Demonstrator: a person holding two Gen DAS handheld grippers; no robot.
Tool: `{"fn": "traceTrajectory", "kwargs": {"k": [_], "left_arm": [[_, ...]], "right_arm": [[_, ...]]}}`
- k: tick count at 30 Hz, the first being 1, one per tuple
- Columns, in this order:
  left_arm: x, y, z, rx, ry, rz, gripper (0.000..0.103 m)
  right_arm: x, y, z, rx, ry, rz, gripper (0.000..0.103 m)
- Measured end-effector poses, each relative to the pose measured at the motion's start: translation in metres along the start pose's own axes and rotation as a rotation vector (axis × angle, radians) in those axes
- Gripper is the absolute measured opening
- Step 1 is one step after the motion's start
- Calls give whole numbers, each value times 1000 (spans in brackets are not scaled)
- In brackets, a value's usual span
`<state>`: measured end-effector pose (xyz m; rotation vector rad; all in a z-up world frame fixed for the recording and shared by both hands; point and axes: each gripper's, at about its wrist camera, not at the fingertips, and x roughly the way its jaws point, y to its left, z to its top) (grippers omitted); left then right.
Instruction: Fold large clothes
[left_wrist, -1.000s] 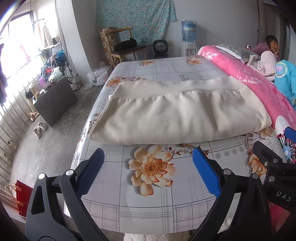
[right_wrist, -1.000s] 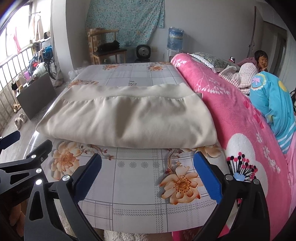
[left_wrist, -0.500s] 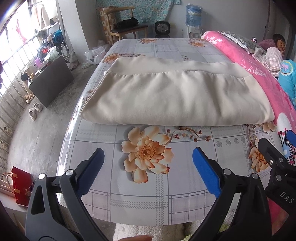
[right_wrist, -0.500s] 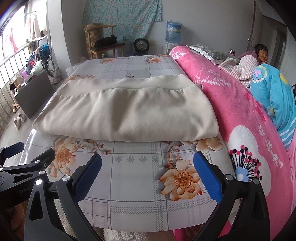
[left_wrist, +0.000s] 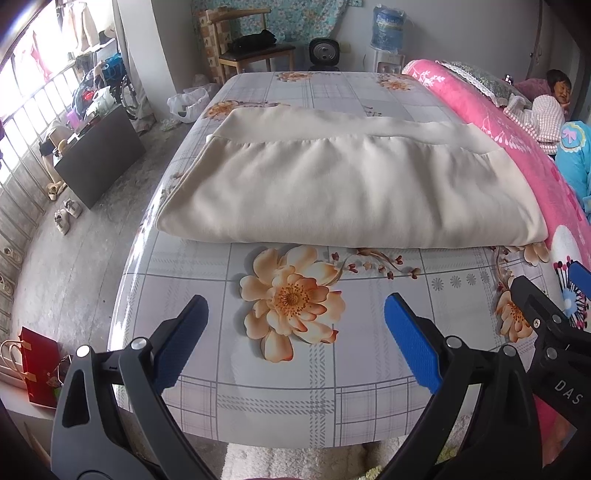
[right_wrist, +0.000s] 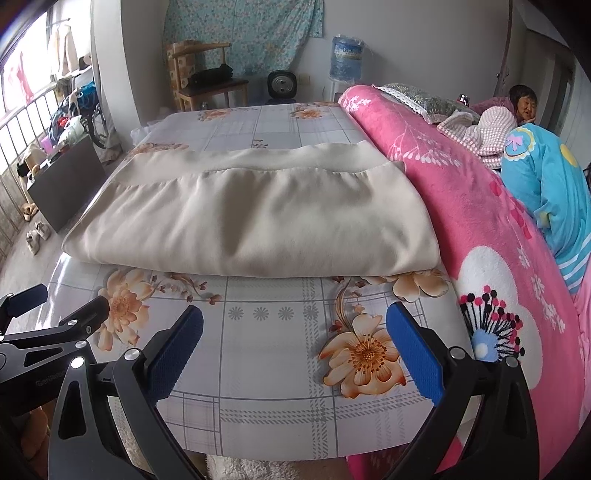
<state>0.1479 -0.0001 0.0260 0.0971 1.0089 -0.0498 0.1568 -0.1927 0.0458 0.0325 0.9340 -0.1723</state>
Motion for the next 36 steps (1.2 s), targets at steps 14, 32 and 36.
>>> {"fn": "traceTrajectory", "kwargs": {"k": [14,32,36], "left_arm": [[-3,-3,1,4,3,-20,93],[-3,-1,0,-2,4,-18,93],[-3,0,0,-4,2,-17,93]], "right_arm": [[0,0,1,3,4,-4,97],[0,1,2,1,7,-4,97],[0,1,2,-4,10,-8,97]]}}
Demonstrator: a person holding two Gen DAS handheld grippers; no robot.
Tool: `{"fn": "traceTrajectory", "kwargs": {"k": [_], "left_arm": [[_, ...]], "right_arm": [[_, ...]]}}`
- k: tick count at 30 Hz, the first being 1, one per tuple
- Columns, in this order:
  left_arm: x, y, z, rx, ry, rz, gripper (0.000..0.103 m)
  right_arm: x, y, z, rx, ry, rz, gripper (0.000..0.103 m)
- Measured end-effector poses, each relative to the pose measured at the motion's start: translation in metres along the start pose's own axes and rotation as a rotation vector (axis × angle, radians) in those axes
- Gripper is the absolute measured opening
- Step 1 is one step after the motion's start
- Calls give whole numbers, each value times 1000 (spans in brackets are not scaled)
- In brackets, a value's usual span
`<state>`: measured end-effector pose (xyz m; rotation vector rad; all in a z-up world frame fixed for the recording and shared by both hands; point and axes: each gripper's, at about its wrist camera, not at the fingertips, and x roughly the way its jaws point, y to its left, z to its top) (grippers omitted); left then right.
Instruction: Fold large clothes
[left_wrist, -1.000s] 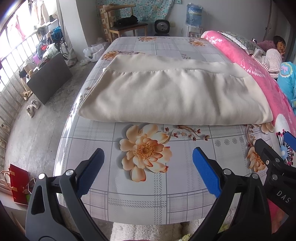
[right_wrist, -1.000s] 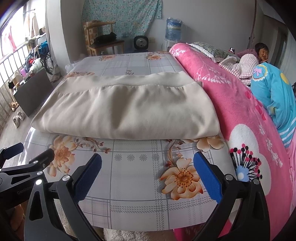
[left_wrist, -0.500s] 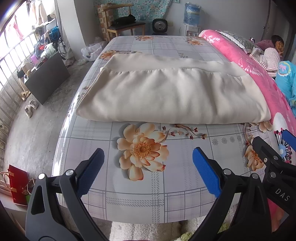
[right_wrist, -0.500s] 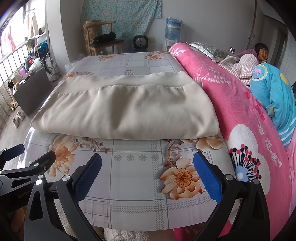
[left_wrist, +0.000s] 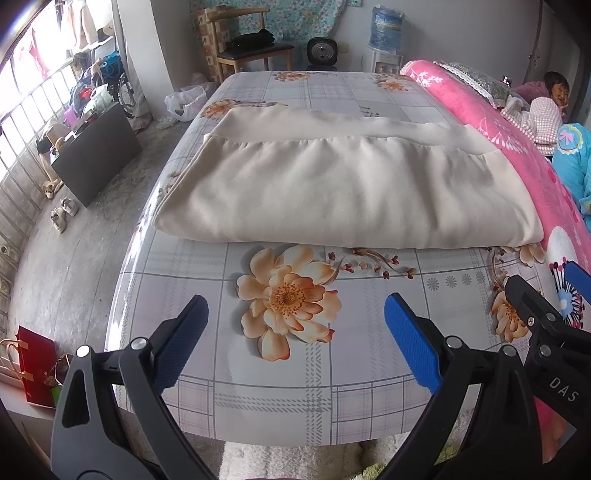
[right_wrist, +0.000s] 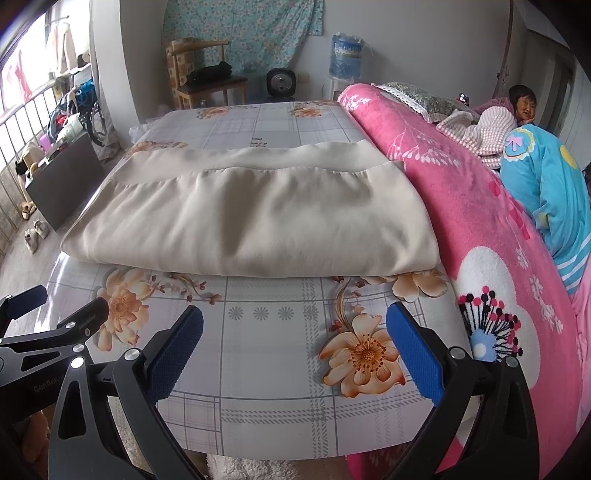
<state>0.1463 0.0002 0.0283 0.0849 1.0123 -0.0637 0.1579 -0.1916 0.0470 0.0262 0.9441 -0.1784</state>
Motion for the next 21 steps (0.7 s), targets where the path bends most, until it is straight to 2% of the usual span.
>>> {"fn": "traceTrajectory", "kwargs": {"k": [21], "left_arm": [[3,4,1,-9,8,-3,93]], "right_arm": [[3,3,0,-1,14,-8,97]]}}
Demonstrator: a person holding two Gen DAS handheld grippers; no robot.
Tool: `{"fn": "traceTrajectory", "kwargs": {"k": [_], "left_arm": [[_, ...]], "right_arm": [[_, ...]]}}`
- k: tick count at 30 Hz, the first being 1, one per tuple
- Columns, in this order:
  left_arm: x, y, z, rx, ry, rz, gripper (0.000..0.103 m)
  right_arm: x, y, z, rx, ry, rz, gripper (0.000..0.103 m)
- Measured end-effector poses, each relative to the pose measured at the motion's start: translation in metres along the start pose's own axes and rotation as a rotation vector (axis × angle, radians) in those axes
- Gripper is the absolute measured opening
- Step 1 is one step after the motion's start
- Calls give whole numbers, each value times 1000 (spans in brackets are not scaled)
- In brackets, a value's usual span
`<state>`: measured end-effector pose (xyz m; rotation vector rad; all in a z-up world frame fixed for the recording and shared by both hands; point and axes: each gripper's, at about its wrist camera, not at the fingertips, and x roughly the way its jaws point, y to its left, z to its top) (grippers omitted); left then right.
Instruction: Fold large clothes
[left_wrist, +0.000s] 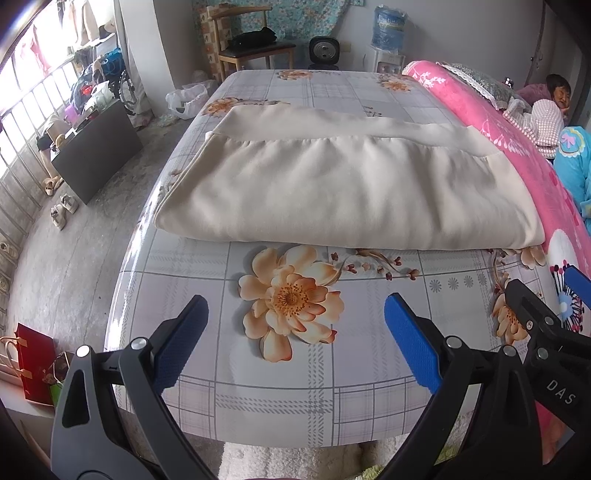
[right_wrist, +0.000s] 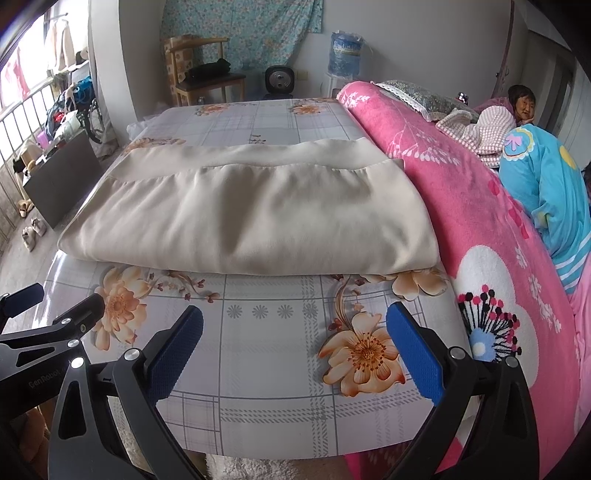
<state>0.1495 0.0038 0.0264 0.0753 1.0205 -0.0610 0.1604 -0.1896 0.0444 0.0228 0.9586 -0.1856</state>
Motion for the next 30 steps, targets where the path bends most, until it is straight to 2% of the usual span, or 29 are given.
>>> {"fn": "traceTrajectory", "kwargs": {"k": [30], "left_arm": [[2,0,0,-4,3,3,93]], "right_arm": [[2,0,0,0,11,-5,97]]}}
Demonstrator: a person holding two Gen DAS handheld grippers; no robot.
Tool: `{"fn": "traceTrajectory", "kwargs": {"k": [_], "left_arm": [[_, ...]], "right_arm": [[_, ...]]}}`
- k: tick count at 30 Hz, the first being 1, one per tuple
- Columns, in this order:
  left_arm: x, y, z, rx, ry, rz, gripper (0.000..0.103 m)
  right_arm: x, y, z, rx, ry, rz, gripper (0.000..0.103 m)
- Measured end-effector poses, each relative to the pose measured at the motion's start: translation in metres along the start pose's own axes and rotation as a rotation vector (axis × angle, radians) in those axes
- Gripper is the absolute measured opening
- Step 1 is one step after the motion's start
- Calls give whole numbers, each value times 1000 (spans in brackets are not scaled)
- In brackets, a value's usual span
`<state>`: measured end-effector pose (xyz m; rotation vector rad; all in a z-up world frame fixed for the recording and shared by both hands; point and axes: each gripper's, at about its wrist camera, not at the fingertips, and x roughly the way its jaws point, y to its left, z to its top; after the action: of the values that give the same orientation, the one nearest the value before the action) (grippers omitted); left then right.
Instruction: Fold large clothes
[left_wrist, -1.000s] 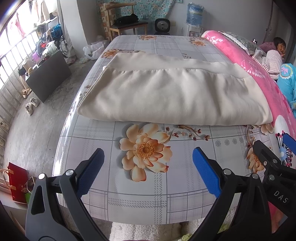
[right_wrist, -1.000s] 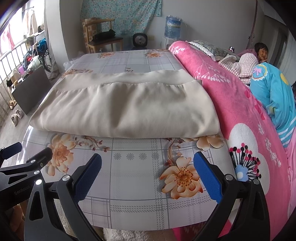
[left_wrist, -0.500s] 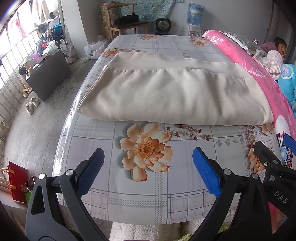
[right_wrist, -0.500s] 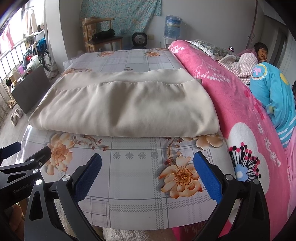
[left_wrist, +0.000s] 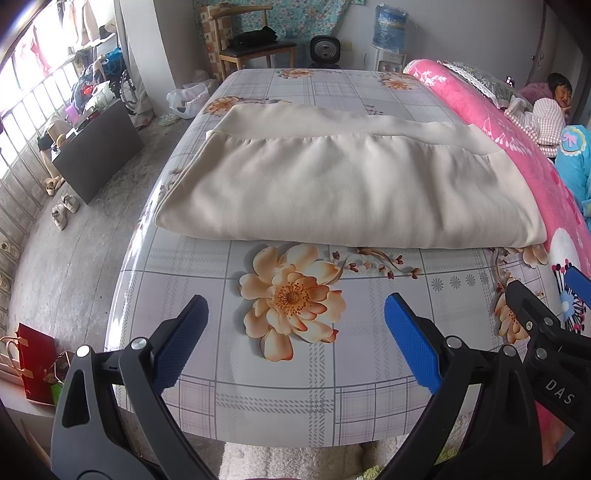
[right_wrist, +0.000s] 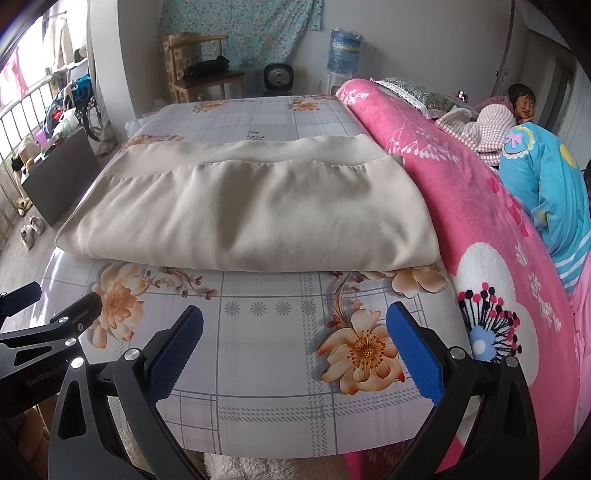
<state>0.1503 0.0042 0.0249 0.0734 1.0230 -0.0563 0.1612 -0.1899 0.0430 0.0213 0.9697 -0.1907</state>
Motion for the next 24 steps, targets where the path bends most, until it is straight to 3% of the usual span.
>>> {"fn": "traceTrajectory", "kwargs": {"k": [24], "left_arm": [[0,-1,0,0,-3,4,93]], "right_arm": [[2,0,-1,-1,6,1,97]]}}
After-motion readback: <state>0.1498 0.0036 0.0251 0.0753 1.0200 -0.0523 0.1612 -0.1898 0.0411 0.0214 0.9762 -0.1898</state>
